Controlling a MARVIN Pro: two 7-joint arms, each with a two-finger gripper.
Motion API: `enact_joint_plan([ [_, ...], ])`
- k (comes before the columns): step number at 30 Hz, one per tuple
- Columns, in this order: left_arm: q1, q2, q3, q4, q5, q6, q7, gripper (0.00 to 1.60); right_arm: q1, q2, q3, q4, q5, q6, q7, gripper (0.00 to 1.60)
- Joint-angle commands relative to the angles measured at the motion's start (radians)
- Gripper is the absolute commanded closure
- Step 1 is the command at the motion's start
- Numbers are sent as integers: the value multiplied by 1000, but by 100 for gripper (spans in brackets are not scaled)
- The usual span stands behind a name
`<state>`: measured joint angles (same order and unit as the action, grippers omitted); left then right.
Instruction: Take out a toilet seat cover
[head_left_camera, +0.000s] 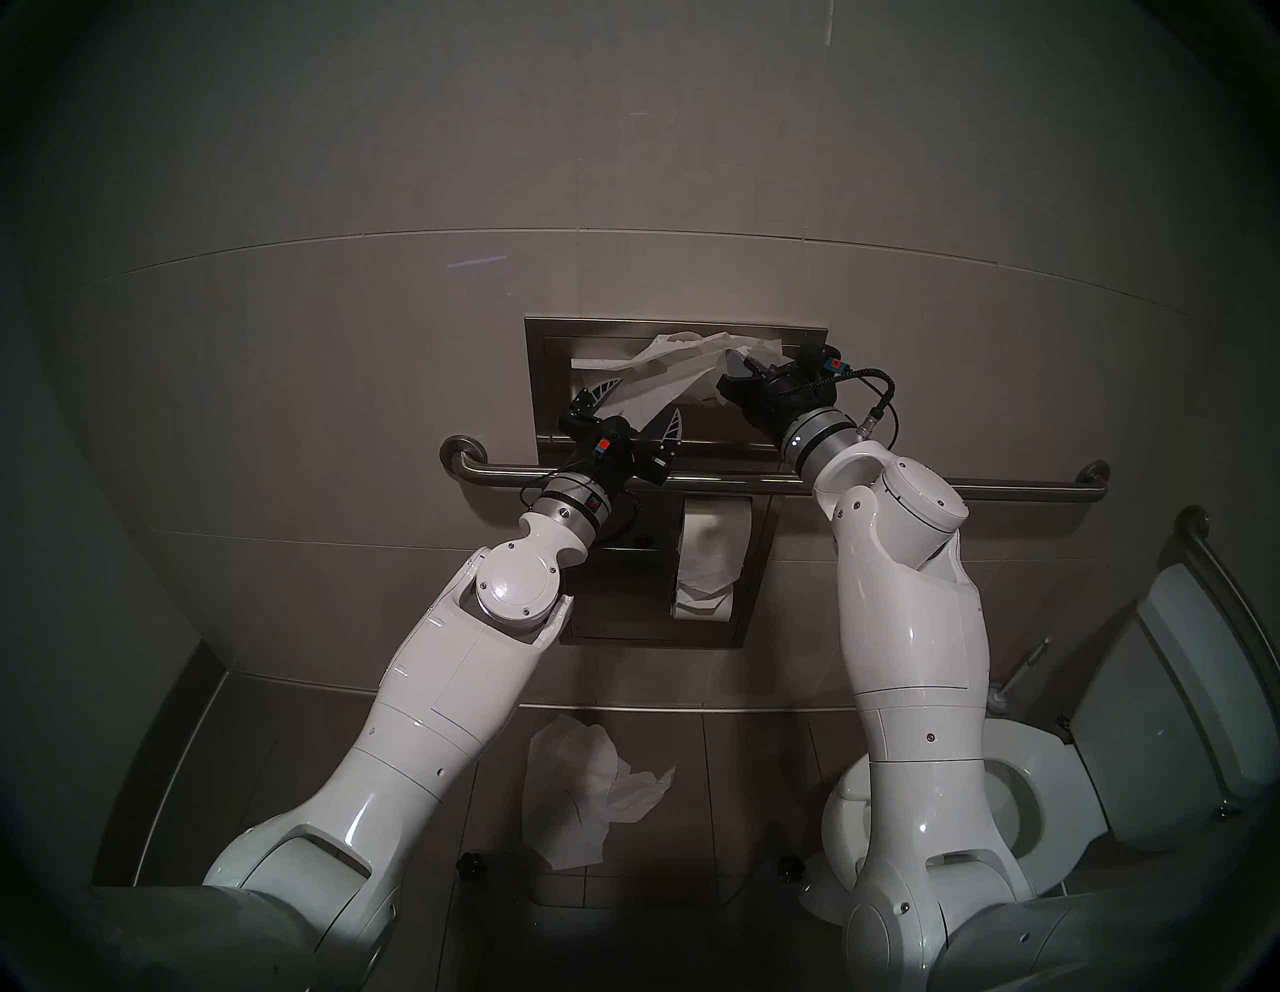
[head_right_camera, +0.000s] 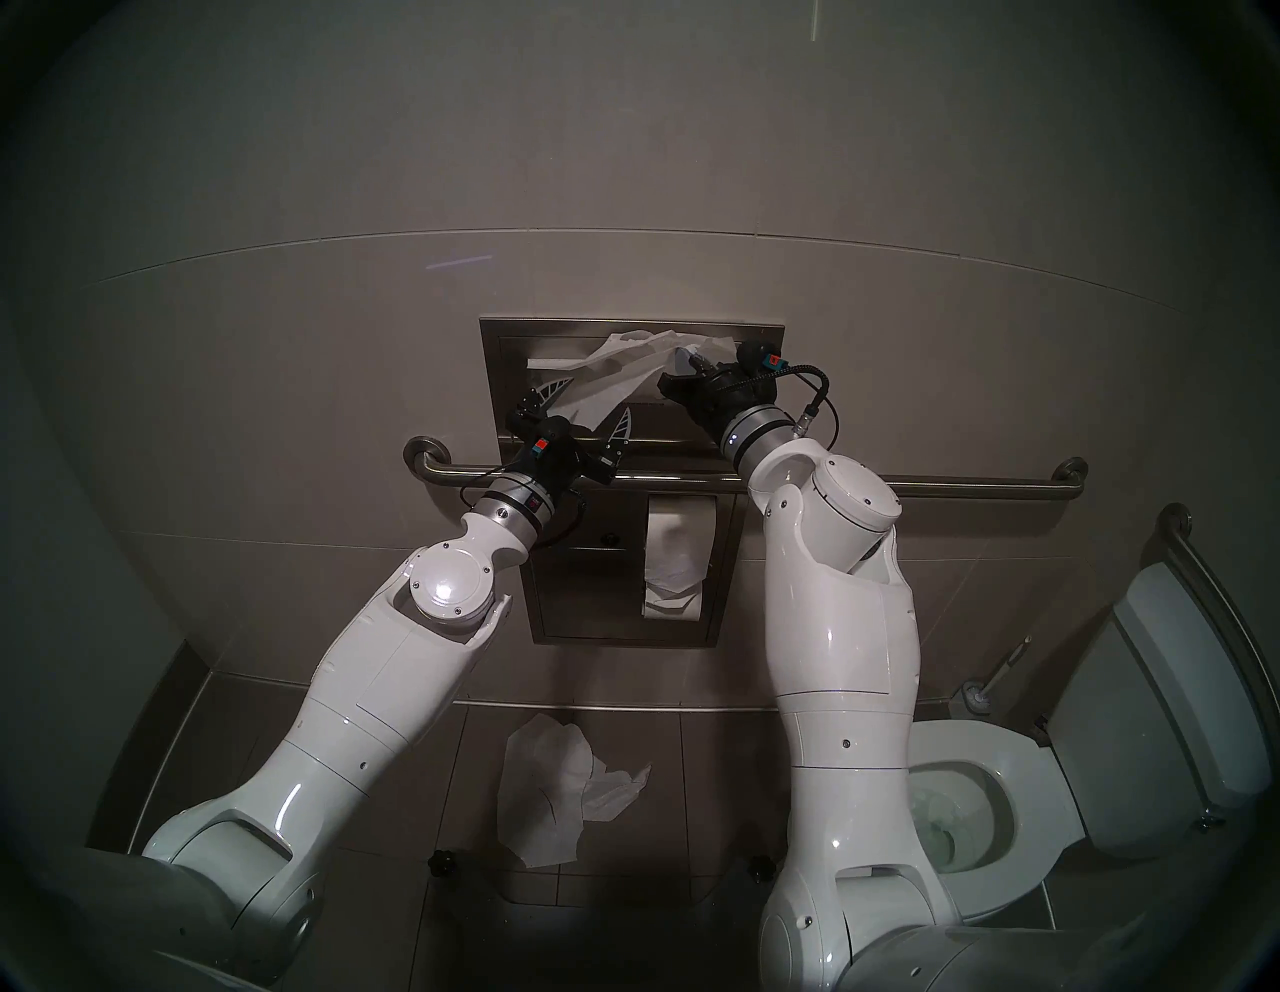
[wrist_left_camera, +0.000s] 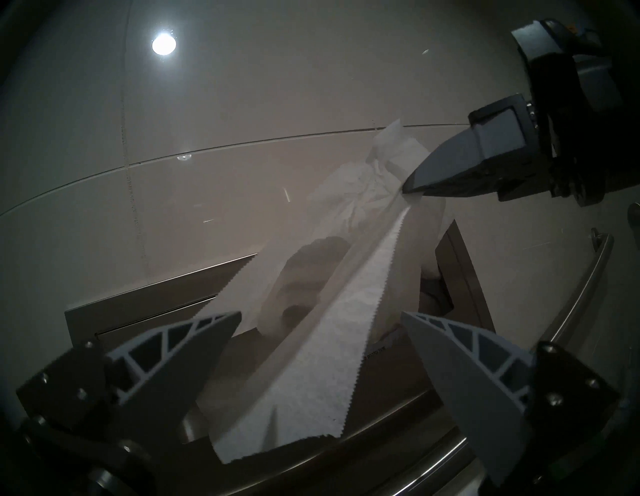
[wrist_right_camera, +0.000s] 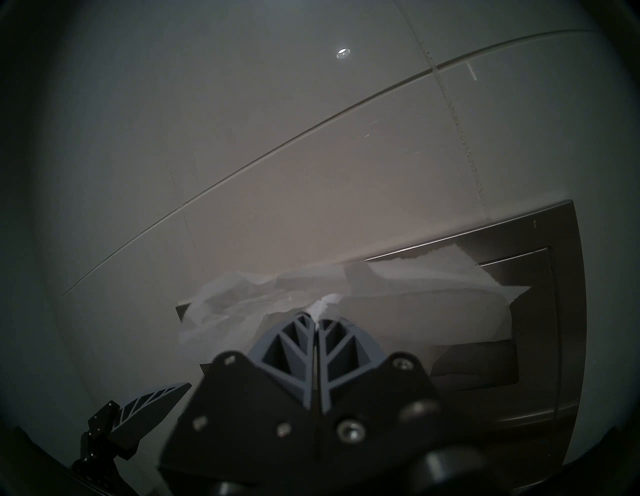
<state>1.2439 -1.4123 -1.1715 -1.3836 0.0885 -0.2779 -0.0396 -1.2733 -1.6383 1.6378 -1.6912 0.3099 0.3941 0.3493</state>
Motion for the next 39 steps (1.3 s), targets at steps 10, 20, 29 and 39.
enact_joint_plan([
  [10,-94,-35,-6,54,9,-17,-6,21,15,-3,11,-68,10,-5,2,160],
  [20,-144,-68,0,108,19,-18,2,0,13,-12,14,-82,17,-4,6,160],
  [29,-158,-90,4,142,36,-36,17,91,2,-11,19,-89,15,0,8,160],
  [39,-143,-70,-1,123,56,-77,19,160,5,-10,17,-71,18,9,16,160],
])
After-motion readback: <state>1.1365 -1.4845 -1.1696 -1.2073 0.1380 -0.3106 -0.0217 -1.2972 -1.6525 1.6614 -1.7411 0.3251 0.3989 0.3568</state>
